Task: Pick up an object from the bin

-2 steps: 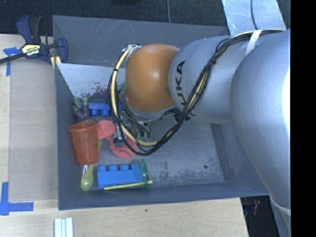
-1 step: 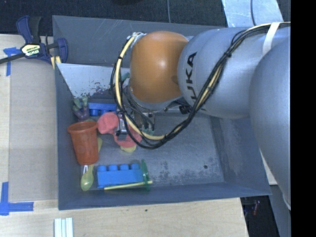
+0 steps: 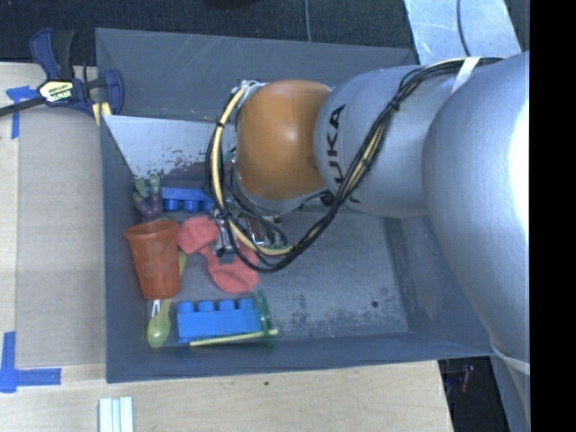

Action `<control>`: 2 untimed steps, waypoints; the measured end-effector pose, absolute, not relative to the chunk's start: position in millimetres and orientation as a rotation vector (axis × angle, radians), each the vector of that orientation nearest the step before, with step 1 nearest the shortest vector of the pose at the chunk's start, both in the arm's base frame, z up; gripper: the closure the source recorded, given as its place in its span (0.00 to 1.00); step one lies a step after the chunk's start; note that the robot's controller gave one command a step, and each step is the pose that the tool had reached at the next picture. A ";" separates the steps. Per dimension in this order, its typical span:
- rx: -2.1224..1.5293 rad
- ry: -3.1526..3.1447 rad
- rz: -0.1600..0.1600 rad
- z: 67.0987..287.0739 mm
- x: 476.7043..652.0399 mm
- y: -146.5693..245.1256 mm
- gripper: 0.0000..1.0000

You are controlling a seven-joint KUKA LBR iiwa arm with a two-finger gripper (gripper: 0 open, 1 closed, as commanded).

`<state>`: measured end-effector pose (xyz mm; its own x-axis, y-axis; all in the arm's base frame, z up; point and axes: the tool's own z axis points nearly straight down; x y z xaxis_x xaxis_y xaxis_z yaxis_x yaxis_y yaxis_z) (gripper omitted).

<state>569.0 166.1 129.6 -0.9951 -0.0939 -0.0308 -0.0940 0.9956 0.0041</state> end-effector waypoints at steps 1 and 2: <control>-0.242 3.123 0.000 120.7 563.9 166.1 1.00; -0.172 3.103 0.010 132.6 559.8 181.4 1.00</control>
Offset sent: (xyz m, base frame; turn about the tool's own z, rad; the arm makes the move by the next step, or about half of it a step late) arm -0.0263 0.0295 -0.0596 0.0037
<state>559.8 181.4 132.6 -0.9933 -0.1102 -0.0344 -0.1104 0.9939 0.0042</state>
